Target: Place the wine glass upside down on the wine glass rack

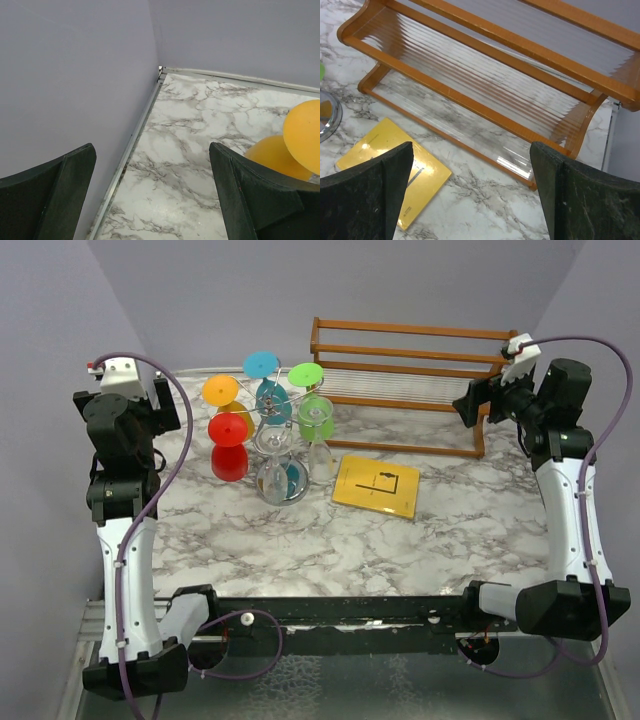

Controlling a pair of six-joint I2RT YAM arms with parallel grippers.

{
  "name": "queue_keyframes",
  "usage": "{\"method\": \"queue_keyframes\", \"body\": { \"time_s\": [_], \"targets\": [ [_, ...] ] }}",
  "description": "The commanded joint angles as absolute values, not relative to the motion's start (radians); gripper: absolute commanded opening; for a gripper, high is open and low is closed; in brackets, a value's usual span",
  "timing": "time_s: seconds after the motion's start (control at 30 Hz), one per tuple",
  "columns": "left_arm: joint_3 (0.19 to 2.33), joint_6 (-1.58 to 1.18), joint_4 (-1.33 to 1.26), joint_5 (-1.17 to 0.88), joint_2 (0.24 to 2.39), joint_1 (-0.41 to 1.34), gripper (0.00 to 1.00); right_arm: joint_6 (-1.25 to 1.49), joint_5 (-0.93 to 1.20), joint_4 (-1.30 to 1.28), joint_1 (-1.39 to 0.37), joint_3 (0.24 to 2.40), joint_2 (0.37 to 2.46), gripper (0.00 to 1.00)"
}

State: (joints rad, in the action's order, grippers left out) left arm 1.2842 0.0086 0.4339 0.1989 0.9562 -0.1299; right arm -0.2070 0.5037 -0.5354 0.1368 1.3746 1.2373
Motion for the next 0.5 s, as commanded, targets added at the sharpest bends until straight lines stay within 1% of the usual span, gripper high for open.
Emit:
{"method": "queue_keyframes", "body": {
  "time_s": [0.0,0.1,0.2,0.37,0.47],
  "targets": [
    [1.278,-0.002,0.325,0.216,0.949,-0.139,0.99,-0.239,0.463,-0.388,0.137,1.312,1.16,1.0],
    [1.3,0.016,0.33,0.206,0.99,-0.139,0.99,-0.249,0.461,-0.346,0.137,1.309,1.137,1.0],
    [1.33,0.028,0.357,0.192,1.032,-0.14,0.99,-0.242,0.471,-0.401,0.137,1.387,1.183,1.0],
    [1.392,0.056,0.412,0.171,1.09,-0.125,0.99,-0.229,0.479,-0.414,0.137,1.439,1.21,1.0],
    [1.393,0.071,0.405,0.205,1.092,-0.1,0.99,-0.227,0.484,-0.41,0.137,1.421,1.178,0.99]
  ]
}}
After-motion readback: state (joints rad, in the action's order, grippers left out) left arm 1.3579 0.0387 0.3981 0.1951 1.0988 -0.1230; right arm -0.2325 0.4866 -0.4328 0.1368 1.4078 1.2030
